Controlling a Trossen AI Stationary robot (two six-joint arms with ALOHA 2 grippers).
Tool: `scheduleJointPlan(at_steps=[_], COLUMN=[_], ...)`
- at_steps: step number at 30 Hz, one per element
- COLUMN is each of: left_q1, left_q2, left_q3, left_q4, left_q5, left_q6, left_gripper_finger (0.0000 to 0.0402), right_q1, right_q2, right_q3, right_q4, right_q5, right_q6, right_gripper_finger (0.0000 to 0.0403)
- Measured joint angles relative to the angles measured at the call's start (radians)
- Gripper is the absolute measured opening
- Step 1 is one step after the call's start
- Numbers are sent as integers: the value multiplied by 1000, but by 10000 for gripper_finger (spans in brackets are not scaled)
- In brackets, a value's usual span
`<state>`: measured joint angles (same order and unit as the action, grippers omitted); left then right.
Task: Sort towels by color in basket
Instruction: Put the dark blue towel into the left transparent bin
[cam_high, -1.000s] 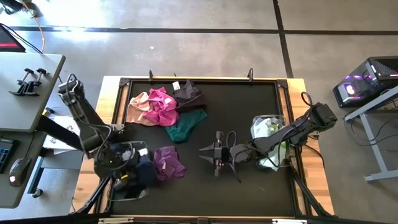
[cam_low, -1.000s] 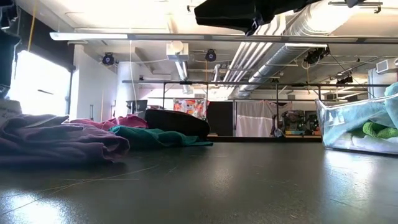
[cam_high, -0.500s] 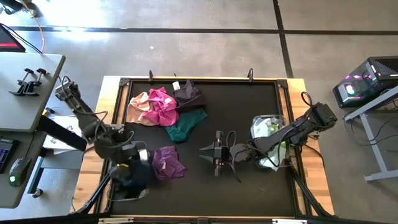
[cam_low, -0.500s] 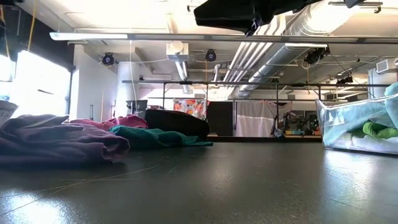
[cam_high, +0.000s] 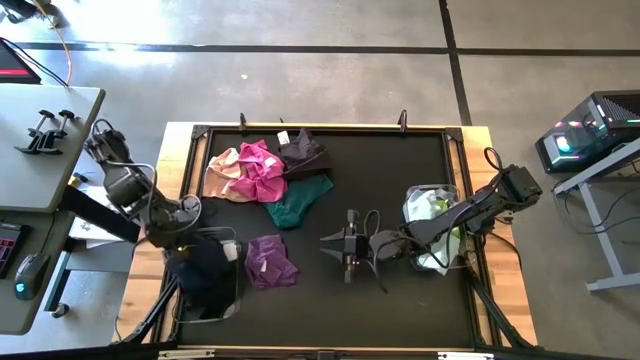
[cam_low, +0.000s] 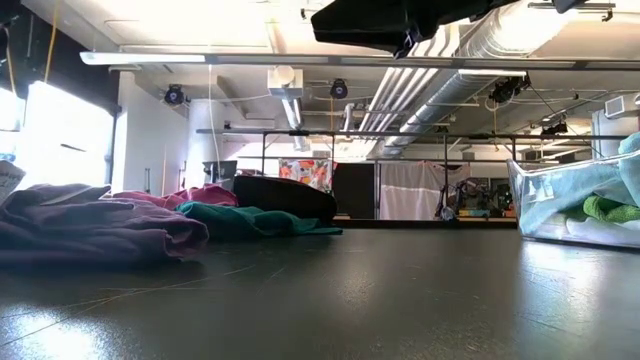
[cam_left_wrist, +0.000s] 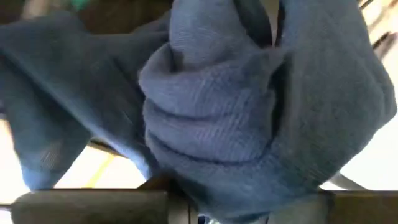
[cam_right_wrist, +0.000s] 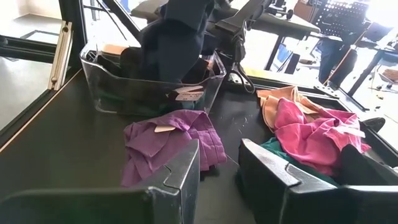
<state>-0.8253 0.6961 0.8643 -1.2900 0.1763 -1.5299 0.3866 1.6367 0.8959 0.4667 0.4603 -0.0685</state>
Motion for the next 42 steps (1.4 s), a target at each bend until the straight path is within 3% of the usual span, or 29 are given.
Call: scheduleJointPlan(at_steps=[10,12,17,22,27,32,36,42], left_q1=[0,0,0,18,22,35,46,66], left_q2=[139,156,160,160,147,153,181,257], left_q3=[286,335,355,355,355,355,355,355], left_q4=[-154,-155,-95,-156,-146,-13,40,-44], left_q5=[15,-46,-359,-385,-386,-398,-382,-407], left_q6=[26,85,305,305,296,545,713,797], left_gripper_finger=[24,19,20,45,100,129,96,11], right_q1=[-8,-14,-21,-21,-21,-21,-22,-22], right_q2=[0,0,0,0,0,0,0,0], right_q3=[0,0,0,0,0,0,0,0], right_q4=[77,88,85,84,84,84,84,84], right_q5=[-1,-1,-1,-2,-2,-2,-6,-6], right_q6=[-44,-44,-37,-43,-44,-45,-45,-45], right_gripper_finger=[110,110,110,110,110,110,110,110])
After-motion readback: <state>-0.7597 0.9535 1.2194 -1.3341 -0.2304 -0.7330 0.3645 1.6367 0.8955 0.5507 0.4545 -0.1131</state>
